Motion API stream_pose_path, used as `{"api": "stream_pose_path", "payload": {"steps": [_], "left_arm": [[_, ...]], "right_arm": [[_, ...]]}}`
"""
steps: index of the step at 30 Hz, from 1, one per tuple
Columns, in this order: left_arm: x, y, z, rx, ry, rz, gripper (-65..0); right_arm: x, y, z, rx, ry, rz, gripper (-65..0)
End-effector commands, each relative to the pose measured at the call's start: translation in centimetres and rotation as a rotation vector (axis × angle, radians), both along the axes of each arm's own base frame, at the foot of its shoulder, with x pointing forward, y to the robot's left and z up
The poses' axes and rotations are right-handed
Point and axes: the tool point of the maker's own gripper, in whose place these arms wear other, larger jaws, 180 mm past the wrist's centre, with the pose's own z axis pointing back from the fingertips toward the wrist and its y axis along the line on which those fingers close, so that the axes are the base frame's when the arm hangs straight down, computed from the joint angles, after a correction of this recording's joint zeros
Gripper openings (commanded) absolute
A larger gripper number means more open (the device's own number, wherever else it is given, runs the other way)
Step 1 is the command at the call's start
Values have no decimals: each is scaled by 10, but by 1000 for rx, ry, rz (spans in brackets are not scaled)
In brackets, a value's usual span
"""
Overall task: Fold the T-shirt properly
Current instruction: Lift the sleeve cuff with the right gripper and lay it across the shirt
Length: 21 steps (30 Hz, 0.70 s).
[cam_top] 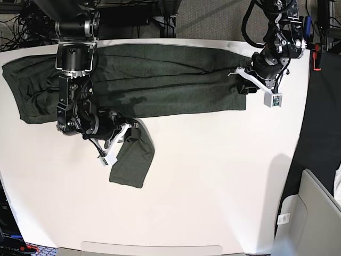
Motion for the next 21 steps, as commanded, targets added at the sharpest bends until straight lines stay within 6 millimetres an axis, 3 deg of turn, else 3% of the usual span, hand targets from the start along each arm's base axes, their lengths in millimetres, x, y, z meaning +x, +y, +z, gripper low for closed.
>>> {"api": "stream_pose_path", "payload": {"steps": [1, 9, 21], "left_arm": [[7, 3, 11, 9, -45, 0, -495], [7, 3, 11, 9, -46, 1, -495], [7, 3, 11, 9, -46, 1, -495]], "right_arm": [[9, 8, 26, 57, -74, 16, -643], [-33, 38, 36, 192, -120, 140, -643], [-115, 100, 50, 290, -140, 348, -643]]}}
